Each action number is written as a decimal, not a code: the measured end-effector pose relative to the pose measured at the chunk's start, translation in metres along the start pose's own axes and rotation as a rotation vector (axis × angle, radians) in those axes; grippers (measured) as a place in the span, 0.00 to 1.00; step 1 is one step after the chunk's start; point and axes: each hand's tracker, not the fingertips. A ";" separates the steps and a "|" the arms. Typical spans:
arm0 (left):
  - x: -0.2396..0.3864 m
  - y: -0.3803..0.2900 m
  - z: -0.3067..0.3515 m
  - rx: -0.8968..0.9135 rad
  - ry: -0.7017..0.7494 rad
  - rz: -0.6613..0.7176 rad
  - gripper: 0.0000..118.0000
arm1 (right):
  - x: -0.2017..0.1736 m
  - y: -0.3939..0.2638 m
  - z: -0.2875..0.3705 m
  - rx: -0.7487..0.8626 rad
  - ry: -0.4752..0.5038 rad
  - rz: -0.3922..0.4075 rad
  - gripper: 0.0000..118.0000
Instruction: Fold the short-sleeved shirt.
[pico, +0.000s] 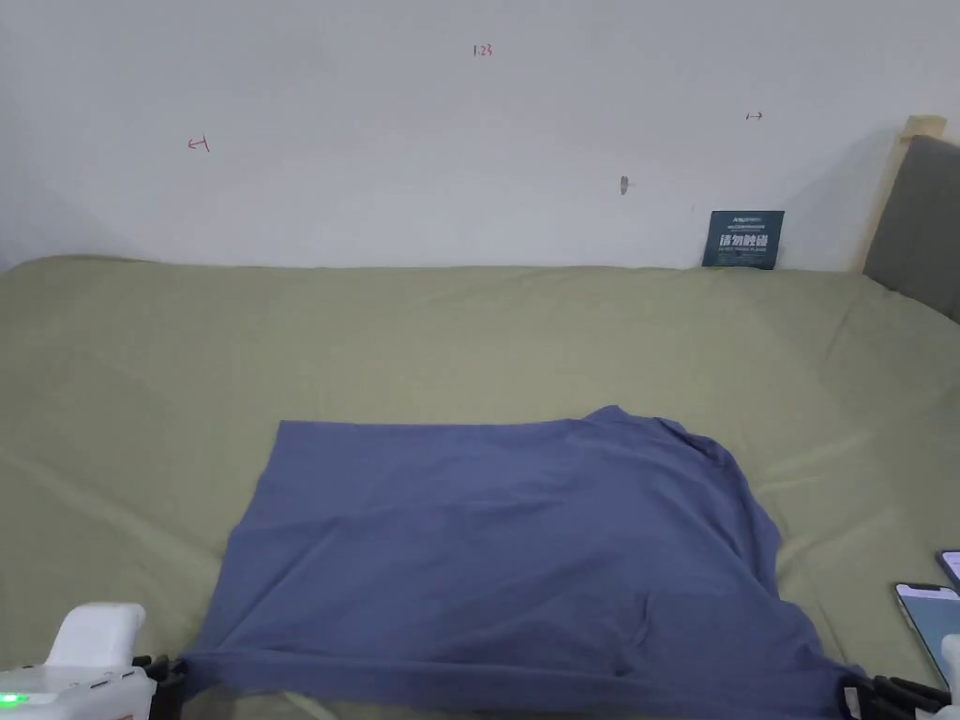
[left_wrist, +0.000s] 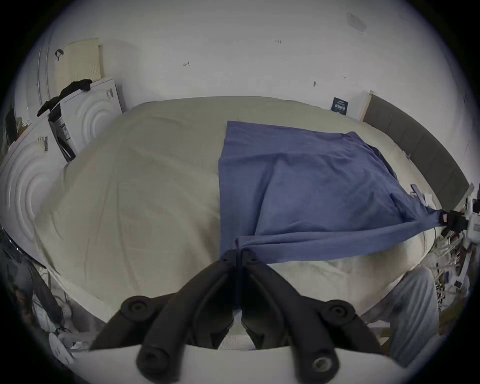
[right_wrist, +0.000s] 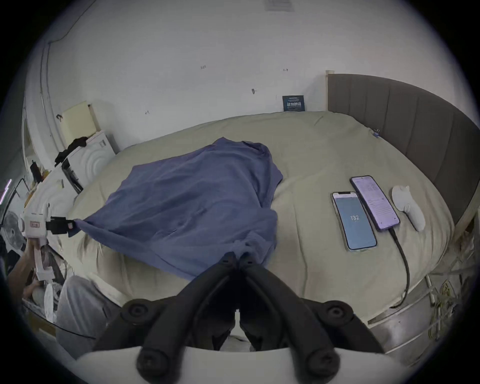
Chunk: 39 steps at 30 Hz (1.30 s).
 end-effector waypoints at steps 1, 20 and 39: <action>-0.001 0.000 0.000 -0.003 -0.004 0.000 0.01 | 0.000 0.000 -0.001 -0.003 0.000 -0.013 0.02; 0.013 -0.006 0.054 0.181 0.073 0.076 0.00 | -0.026 0.005 0.017 0.142 -0.066 0.019 0.01; -0.010 -0.018 -0.038 -0.115 0.031 0.131 0.96 | 0.001 -0.016 -0.006 -0.021 -0.057 0.004 0.01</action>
